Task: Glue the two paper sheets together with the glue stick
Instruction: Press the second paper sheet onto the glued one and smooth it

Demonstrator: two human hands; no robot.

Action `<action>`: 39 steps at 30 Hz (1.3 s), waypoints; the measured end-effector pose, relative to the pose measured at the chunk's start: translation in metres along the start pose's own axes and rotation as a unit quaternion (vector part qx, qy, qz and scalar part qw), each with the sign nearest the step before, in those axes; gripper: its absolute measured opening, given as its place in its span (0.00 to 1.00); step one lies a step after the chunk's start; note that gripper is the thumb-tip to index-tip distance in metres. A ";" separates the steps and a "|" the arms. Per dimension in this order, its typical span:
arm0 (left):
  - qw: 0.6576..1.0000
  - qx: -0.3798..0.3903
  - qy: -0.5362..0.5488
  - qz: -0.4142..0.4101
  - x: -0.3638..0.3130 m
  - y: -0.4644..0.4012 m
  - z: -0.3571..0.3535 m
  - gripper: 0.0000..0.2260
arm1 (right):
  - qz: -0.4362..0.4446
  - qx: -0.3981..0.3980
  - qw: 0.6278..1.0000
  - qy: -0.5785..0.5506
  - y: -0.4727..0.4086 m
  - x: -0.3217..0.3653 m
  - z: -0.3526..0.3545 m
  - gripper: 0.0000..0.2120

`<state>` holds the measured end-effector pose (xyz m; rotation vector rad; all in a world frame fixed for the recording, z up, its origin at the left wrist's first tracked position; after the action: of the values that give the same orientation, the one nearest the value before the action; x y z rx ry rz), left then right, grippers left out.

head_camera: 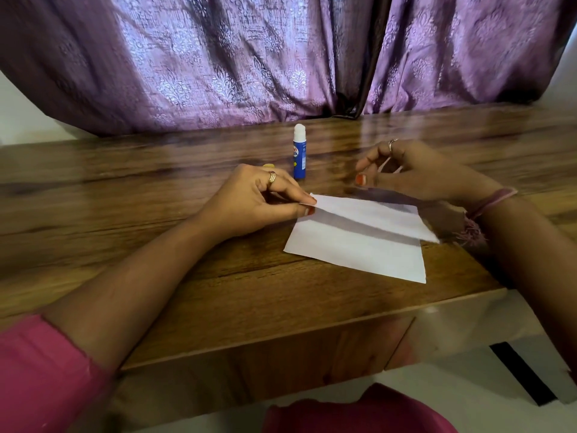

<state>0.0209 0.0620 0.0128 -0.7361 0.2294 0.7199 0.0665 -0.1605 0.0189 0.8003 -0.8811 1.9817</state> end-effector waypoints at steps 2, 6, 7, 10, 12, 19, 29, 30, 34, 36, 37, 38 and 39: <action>1.000 -0.009 0.001 0.006 0.002 0.000 0.000 0.09 | 0.021 -0.030 0.999 0.010 0.003 0.008 0.004 0.07; 0.999 -0.036 0.002 0.023 0.007 -0.001 0.001 0.08 | 0.061 -0.043 0.997 0.001 0.016 0.034 0.000 0.13; 0.999 -0.037 -0.001 0.022 0.007 -0.001 0.001 0.08 | 0.074 -0.042 0.996 0.009 0.019 0.043 -0.001 0.15; 0.999 -0.039 -0.006 0.021 0.008 -0.002 0.001 0.08 | 0.100 -0.018 0.993 0.053 0.031 0.069 -0.010 0.17; 0.999 -0.045 -0.007 0.019 0.008 -0.002 0.002 0.08 | 0.114 0.014 0.986 0.118 0.037 0.083 -0.021 0.22; 0.997 -0.068 0.007 0.028 0.006 -0.001 0.007 0.10 | 0.234 -0.027 0.910 0.341 0.046 0.090 -0.050 0.13; 0.991 0.082 0.030 0.101 0.027 0.000 0.015 0.15 | 0.310 -0.050 0.870 0.380 0.047 0.071 -0.059 0.10; 0.986 0.105 0.026 0.127 0.034 0.003 0.017 0.14 | 0.313 -0.050 0.864 0.393 0.048 0.070 -0.060 0.10; 0.964 0.166 0.046 0.202 0.047 0.010 0.013 0.10 | 0.325 -0.046 0.846 0.419 0.051 0.069 -0.065 0.09; 0.959 0.183 0.042 0.213 0.045 0.010 0.009 0.12 | 0.327 -0.043 0.846 0.420 0.052 0.070 -0.065 0.10; 0.957 0.191 0.038 0.214 0.043 0.010 0.007 0.13 | 0.328 -0.042 0.844 0.422 0.052 0.070 -0.066 0.10; 0.956 0.200 0.033 0.213 0.042 0.009 0.006 0.14 | 0.329 -0.042 0.842 0.426 0.053 0.070 -0.067 0.10; 0.955 0.207 0.028 0.209 0.041 0.009 0.005 0.14 | 0.331 -0.043 0.839 0.430 0.054 0.071 -0.068 0.10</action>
<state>0.0449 0.0910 -0.0056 -0.3059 0.5812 1.0134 -0.0273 -0.1003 0.0207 -0.5582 -0.7065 2.4951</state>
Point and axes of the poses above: each hand's wrist, its own y-axis away from the middle knuckle, its own z-axis out of the back of the hand, x = y × z, the point moved 5 cm from there along -y, towards the middle knuckle, and after that the axes turned 13 degrees about -y, right-handed, at the moved point
